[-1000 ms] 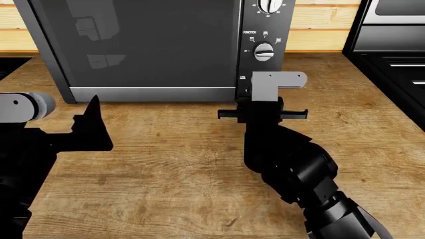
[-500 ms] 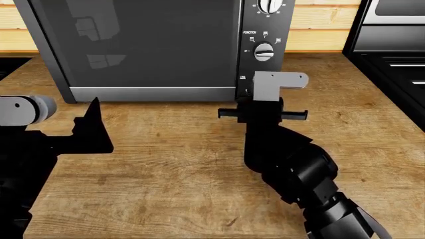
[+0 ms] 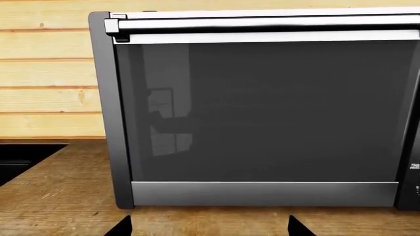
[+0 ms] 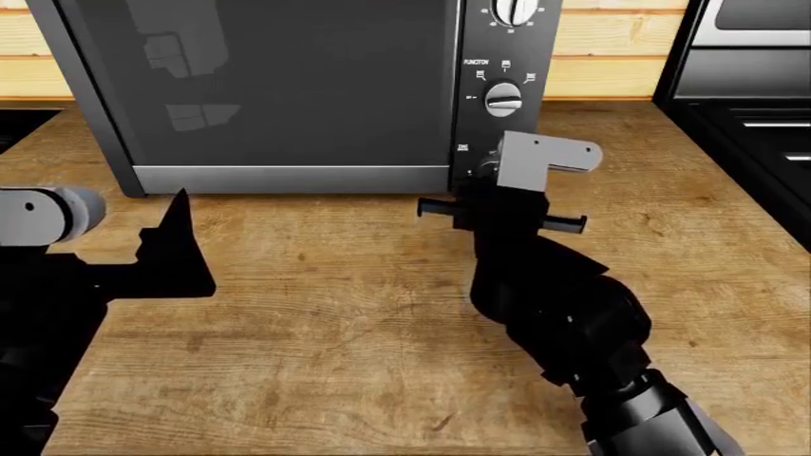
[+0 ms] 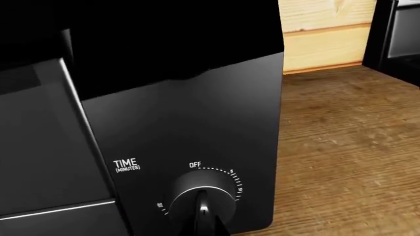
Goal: Turn on the toaster oven by setting the timer.
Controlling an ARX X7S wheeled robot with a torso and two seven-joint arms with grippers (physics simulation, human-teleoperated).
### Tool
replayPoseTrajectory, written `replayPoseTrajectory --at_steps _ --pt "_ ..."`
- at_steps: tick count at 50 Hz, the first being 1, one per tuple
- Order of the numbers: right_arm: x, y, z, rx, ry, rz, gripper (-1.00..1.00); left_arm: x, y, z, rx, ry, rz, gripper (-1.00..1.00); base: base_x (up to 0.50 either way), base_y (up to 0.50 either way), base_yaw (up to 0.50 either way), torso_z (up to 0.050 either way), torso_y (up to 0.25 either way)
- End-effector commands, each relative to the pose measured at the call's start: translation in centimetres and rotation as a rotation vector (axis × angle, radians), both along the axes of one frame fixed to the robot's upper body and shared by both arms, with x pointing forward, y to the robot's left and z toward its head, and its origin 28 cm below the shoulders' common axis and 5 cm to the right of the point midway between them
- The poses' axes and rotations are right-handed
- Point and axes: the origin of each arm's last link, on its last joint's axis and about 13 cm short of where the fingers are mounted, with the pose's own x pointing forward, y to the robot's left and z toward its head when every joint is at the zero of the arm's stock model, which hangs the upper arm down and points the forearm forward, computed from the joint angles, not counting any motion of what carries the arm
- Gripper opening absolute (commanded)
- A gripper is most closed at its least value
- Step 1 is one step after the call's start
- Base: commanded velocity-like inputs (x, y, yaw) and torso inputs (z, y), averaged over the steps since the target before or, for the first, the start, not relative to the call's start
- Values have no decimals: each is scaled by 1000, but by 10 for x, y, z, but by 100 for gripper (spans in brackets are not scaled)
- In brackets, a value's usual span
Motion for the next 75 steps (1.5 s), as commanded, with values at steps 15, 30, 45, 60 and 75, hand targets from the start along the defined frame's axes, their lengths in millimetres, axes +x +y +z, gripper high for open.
replayPoseTrajectory --at_steps 15,30,45,60,75 --pt "1 -1 4 107 0 56 -100 2 -1 0 1 1 0 100 0 0 0 0 0" --pt "-1 -2 8 185 21 74 -100 3 -1 0 -1 5 -1 100 0 0 0 0 0" --pt "0 -2 8 260 54 88 -100 3 -1 -1 -2 5 0 100 0 0 0 0 0" --pt "-2 -3 9 330 67 100 -100 2 -1 -2 -3 8 -2 100 0 0 0 0 0" --pt "-1 -5 10 417 92 127 -100 3 -2 -2 -2 10 -5 100 0 0 0 0 0"
